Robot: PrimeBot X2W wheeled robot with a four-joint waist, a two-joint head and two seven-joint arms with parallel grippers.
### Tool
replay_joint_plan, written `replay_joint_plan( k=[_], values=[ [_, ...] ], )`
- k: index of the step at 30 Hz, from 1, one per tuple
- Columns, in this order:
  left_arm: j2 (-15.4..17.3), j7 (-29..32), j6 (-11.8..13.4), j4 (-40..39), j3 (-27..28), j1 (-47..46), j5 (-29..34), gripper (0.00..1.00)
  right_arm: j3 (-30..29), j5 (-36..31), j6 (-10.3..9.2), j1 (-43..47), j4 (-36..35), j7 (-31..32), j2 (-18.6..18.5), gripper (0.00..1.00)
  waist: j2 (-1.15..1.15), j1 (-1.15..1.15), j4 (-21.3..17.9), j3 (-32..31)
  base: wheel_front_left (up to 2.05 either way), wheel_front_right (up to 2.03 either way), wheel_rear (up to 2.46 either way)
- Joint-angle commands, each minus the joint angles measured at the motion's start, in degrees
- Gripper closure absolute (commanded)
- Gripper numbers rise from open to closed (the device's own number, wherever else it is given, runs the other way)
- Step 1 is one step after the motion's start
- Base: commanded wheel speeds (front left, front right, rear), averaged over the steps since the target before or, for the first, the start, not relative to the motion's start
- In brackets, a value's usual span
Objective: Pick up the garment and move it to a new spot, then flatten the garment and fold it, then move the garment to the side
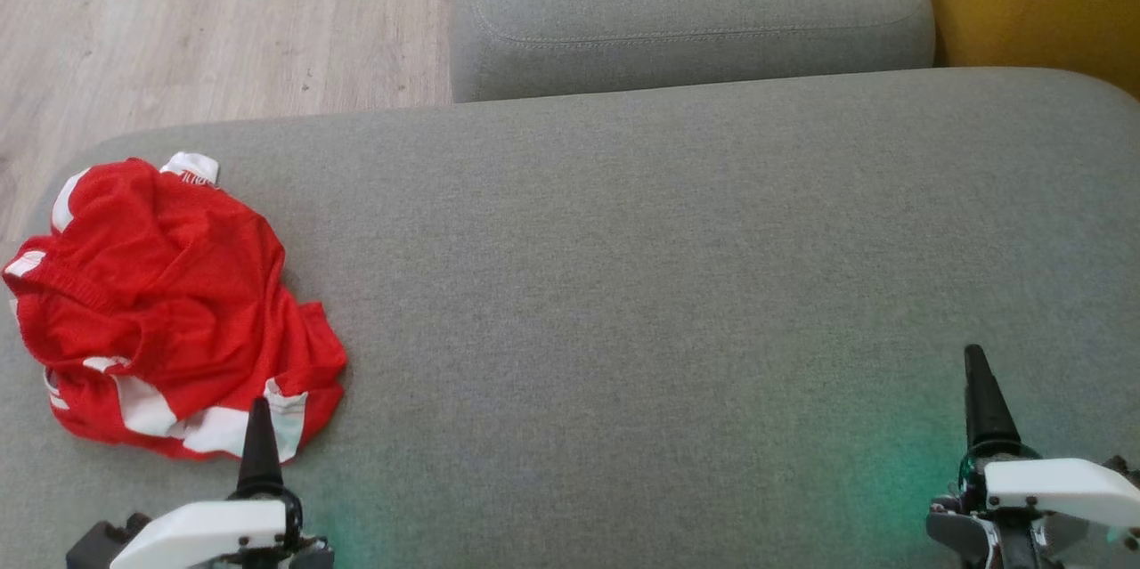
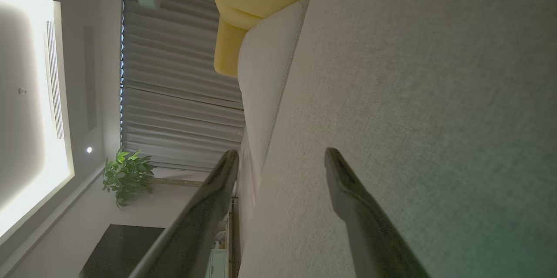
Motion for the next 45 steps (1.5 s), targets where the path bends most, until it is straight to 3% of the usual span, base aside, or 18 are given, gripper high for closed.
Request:
replay_joint_plan(
  k=[1,45],
  values=[
    [0.35,-0.69,0.62,-2.69,-0.08,-1.46,2.42,0.0,0.41,-2.36,-0.01,-1.65,-2.56,-0.66,-0.25,0.0,0.0,0.0,0.06,-0.05,0.0,0.0,0.0],
    [0.5,-8.16,10.87,-9.78,-9.57,0.37,36.7,0.0,5.91,-34.31,-0.02,0.56,-7.43,-8.09,-0.42,0.0,0.0,0.0,1.36,-1.78,0.0,0.0,0.0]
  ],
)
